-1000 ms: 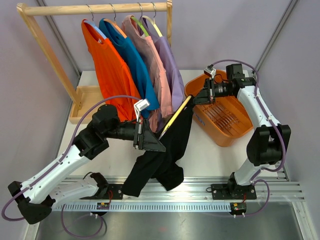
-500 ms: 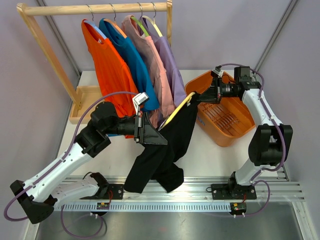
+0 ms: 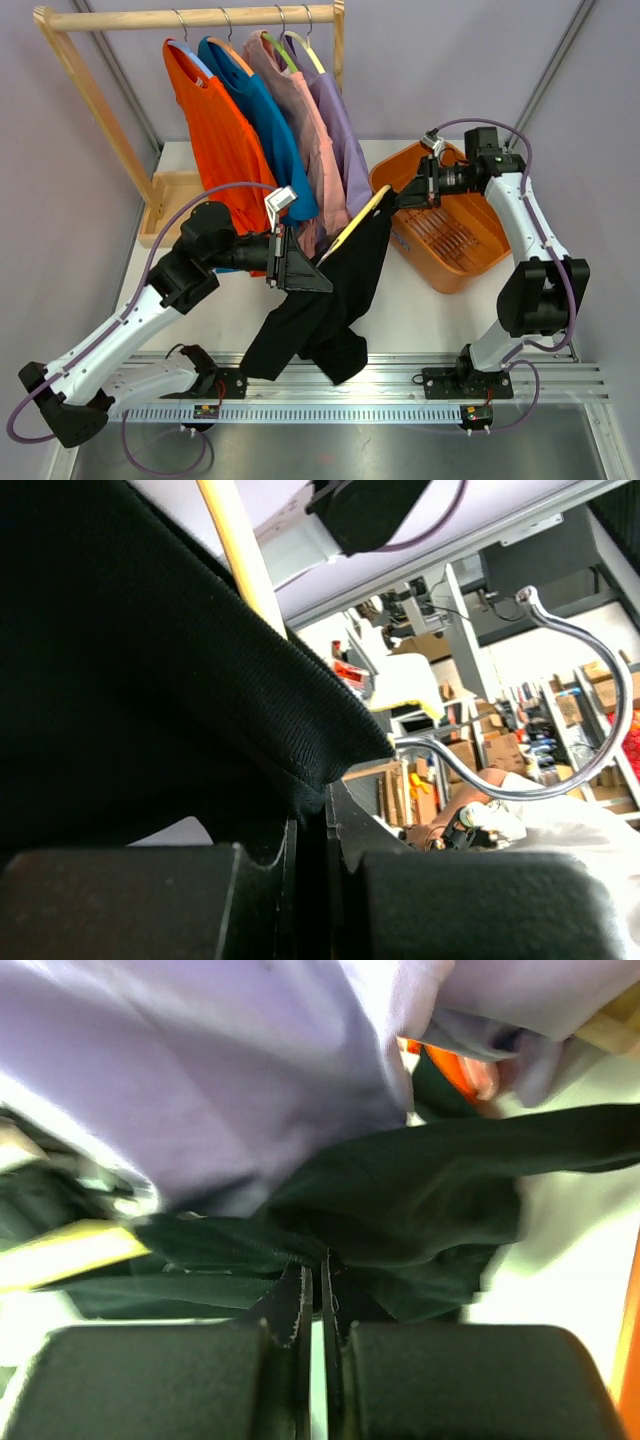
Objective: Remove the t-shirt from the hanger
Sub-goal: Remove the tshirt from the hanger
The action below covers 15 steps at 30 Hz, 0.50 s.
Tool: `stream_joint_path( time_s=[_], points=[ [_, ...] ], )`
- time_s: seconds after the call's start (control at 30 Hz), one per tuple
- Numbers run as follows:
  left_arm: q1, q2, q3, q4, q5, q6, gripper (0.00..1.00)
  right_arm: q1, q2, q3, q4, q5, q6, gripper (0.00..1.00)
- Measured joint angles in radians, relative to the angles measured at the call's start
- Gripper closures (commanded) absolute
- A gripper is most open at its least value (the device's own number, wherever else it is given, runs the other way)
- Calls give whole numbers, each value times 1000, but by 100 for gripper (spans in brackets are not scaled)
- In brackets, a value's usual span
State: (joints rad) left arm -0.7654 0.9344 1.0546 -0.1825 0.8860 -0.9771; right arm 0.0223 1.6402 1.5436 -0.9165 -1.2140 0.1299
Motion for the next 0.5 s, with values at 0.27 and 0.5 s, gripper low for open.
stream_joint_path(
  time_s=[0.27, 0.5],
  points=[
    [-7, 1, -13, 107, 59, 23, 100, 88, -169, -175, 107, 108, -180, 96],
    [-14, -23, -141, 322, 81, -10, 100, 76, -248, -184, 261, 103, -199, 80]
  ],
)
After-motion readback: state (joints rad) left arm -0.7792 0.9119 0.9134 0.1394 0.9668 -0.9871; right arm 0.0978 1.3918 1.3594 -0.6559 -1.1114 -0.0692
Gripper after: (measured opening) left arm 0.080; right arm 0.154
